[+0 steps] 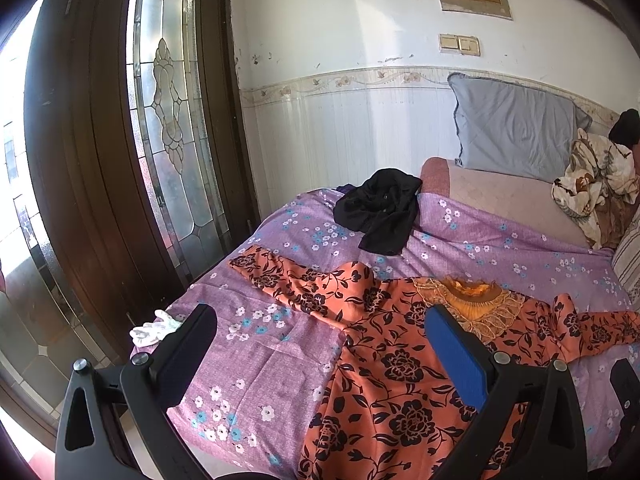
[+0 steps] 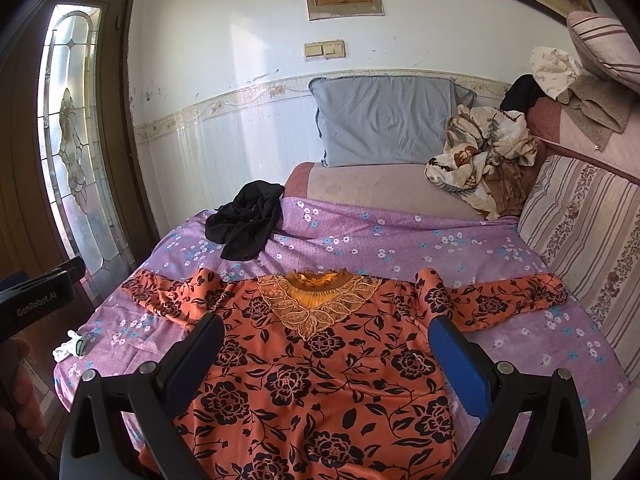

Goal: Fold small clothes

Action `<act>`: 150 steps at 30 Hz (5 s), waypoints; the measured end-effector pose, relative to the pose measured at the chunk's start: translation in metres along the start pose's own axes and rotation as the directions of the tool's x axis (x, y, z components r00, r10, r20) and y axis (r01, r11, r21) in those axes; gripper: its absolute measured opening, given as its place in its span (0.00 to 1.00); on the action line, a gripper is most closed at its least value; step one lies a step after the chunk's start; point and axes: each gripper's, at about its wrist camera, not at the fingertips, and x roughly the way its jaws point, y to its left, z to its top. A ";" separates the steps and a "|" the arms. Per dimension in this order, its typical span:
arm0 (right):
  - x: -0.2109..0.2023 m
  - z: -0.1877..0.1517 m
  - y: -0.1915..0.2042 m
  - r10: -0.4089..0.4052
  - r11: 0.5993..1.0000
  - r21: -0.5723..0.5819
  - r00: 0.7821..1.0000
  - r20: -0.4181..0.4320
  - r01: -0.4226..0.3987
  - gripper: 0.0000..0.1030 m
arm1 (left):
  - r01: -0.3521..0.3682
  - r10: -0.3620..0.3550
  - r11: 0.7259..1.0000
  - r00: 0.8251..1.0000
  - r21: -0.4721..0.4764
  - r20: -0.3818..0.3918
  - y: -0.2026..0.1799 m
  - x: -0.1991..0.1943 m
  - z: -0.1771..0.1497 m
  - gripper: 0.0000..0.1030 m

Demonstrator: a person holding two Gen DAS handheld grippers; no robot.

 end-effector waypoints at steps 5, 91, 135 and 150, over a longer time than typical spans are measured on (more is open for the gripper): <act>0.006 -0.002 -0.002 -0.002 1.000 0.006 1.000 -0.013 0.002 1.00 | 0.002 -0.002 1.000 1.000 0.001 -0.014 -0.004 0.006 -0.002 1.00; 0.322 0.018 0.009 0.774 0.558 0.609 0.618 -0.137 -0.564 0.82 | -0.292 0.224 0.948 0.895 -0.127 -0.386 0.004 0.319 -0.013 1.00; 0.316 -0.006 -0.156 0.239 0.801 0.598 0.907 -0.347 0.017 0.37 | 0.352 -0.375 0.927 0.834 -0.132 -0.405 -0.091 0.350 -0.009 0.04; 0.324 -0.016 -0.166 0.223 0.769 0.635 0.901 -0.371 0.072 0.37 | 0.388 -0.380 0.920 0.850 -0.053 -0.365 -0.111 0.328 -0.009 0.02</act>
